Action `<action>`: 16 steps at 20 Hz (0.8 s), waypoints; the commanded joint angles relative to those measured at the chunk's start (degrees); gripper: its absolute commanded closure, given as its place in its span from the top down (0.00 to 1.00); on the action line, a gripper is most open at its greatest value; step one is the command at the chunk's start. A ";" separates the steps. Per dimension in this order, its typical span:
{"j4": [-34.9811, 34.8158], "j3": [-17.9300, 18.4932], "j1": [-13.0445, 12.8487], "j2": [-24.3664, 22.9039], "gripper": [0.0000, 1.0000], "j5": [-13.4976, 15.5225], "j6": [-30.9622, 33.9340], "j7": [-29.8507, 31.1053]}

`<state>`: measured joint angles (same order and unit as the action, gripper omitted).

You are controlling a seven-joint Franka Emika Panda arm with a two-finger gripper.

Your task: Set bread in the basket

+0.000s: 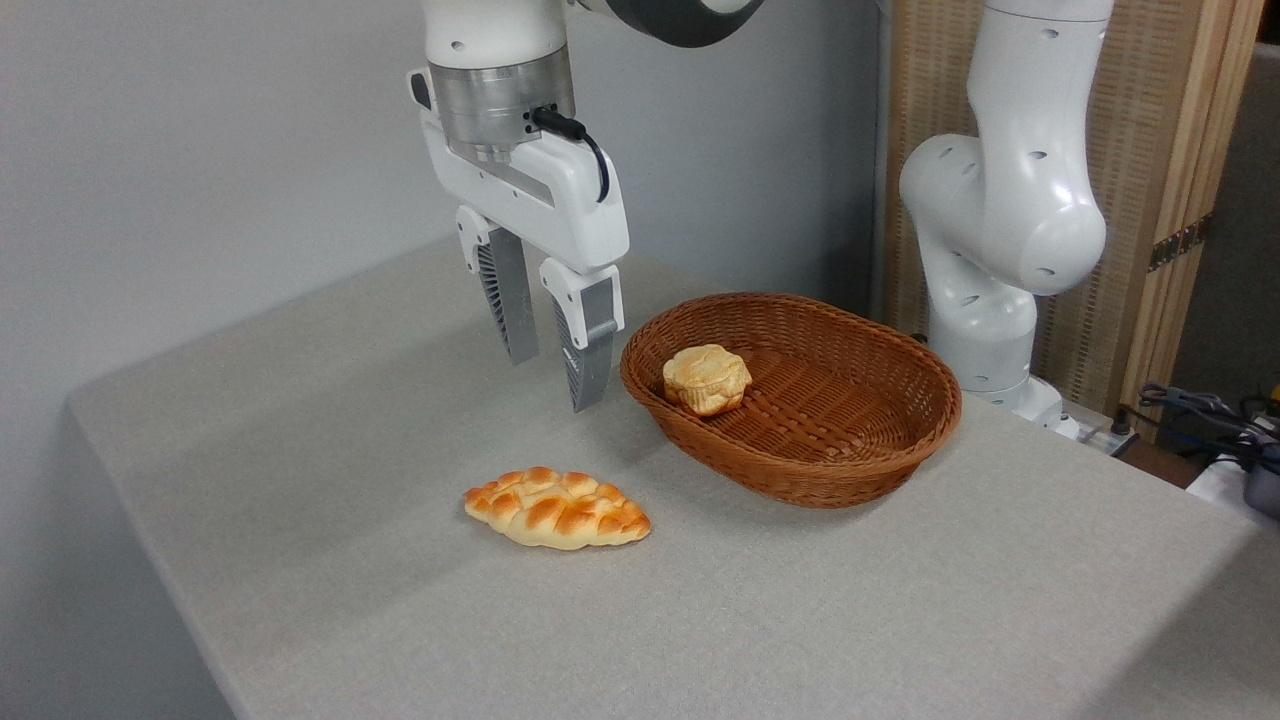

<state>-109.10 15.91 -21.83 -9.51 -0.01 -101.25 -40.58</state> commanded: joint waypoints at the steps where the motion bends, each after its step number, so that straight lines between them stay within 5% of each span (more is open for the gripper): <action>1: 1.08 0.44 -0.32 -0.07 1.00 0.36 2.10 0.85; 16: 1.08 0.44 -0.32 -0.25 1.00 0.36 3.43 0.76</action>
<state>-109.00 16.01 -21.83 -9.66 -0.01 -99.41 -40.58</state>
